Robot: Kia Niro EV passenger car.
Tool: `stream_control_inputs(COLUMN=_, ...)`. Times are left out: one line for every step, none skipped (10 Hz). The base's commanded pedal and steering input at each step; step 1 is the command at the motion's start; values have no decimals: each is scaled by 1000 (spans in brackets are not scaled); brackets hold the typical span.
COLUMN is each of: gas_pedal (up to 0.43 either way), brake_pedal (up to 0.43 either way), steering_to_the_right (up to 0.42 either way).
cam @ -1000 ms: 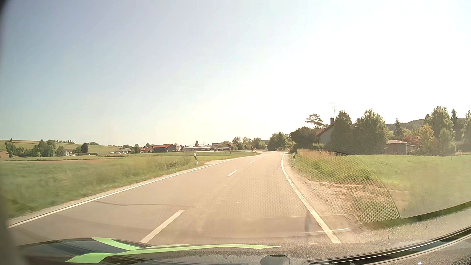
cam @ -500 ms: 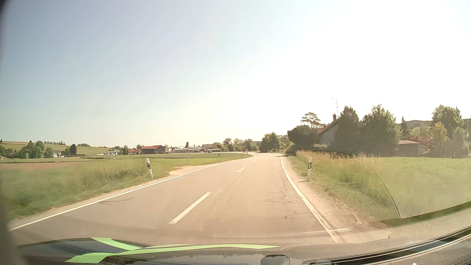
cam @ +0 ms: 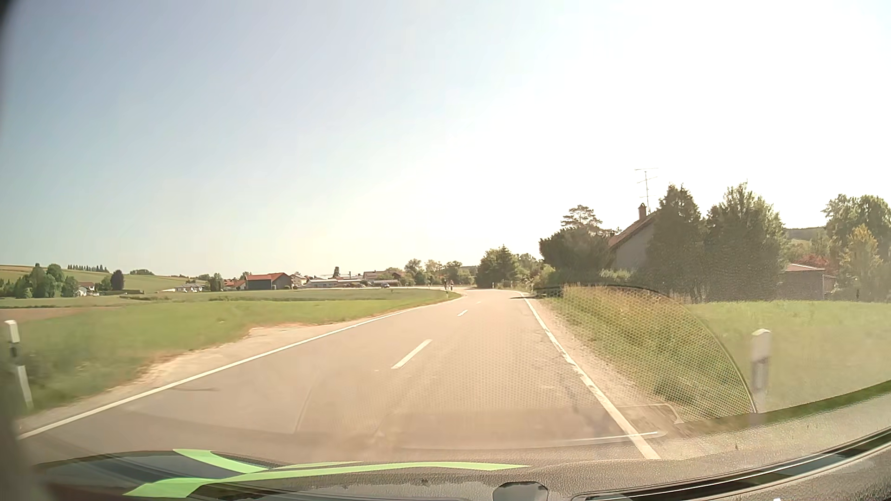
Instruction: Follow the waypoints while adhering to traffic rules and regulations
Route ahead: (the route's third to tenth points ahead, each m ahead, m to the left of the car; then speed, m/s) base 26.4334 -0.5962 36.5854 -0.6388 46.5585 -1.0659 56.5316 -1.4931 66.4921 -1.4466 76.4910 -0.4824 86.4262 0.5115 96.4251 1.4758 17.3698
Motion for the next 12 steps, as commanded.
stream_control_inputs(gas_pedal=87, brake_pedal=0, steering_to_the_right=10)
stream_control_inputs(gas_pedal=87, brake_pedal=0, steering_to_the_right=12)
stream_control_inputs(gas_pedal=87, brake_pedal=0, steering_to_the_right=13)
stream_control_inputs(gas_pedal=87, brake_pedal=0, steering_to_the_right=14)
stream_control_inputs(gas_pedal=87, brake_pedal=0, steering_to_the_right=13)
stream_control_inputs(gas_pedal=87, brake_pedal=0, steering_to_the_right=13)
stream_control_inputs(gas_pedal=87, brake_pedal=0, steering_to_the_right=13)
stream_control_inputs(gas_pedal=87, brake_pedal=0, steering_to_the_right=14)
stream_control_inputs(gas_pedal=87, brake_pedal=0, steering_to_the_right=14)
stream_control_inputs(gas_pedal=79, brake_pedal=0, steering_to_the_right=13)
stream_control_inputs(gas_pedal=79, brake_pedal=0, steering_to_the_right=13)
stream_control_inputs(gas_pedal=79, brake_pedal=0, steering_to_the_right=13)
